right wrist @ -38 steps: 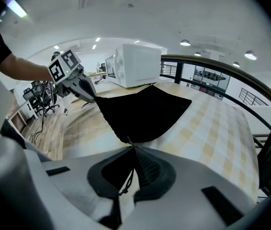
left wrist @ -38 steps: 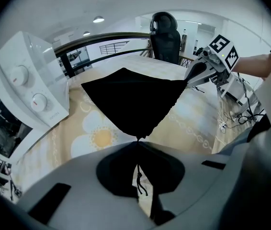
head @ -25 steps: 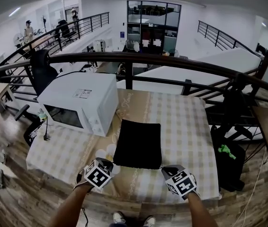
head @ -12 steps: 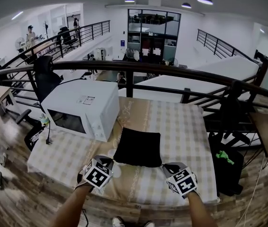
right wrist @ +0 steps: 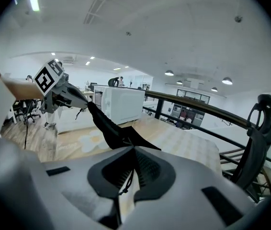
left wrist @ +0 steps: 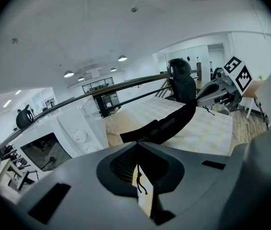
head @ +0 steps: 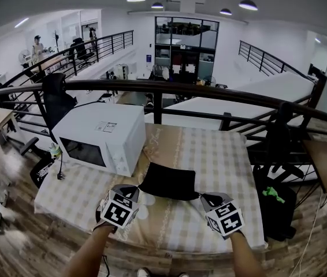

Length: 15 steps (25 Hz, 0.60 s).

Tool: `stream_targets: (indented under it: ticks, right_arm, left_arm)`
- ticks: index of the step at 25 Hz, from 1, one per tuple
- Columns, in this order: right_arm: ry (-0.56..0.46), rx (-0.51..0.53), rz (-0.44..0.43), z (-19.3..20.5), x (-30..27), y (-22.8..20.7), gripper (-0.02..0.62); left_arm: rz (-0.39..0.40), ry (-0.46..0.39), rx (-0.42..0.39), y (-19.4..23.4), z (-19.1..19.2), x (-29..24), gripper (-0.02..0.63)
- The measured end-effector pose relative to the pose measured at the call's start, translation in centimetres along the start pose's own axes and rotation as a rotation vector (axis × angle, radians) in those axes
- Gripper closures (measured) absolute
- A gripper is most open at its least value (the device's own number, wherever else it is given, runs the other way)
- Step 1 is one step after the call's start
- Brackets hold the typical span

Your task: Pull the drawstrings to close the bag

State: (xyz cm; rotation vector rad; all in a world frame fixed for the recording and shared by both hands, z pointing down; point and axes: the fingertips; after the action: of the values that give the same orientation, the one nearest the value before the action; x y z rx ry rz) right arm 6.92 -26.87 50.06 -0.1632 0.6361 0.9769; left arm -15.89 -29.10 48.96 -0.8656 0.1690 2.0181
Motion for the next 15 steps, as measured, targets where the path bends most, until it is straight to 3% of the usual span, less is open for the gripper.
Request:
stream_targets:
  ticks: [15]
  right_arm:
    - [-0.11,0.017,0.068,-5.3,2.9,-2.3,0.574]
  left_arm:
    - [-0.07,-0.148,0.029,1.4,-5.0,2.6,0.581]
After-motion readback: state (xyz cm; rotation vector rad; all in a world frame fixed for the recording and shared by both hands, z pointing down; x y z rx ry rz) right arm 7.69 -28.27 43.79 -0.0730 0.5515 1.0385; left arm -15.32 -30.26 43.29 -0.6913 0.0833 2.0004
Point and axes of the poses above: the fingertips, and each gripper's own axes: x backward along the fingers, y to its left, z out of its underside, and after that the axes turned 2 degrees about y, right-handed
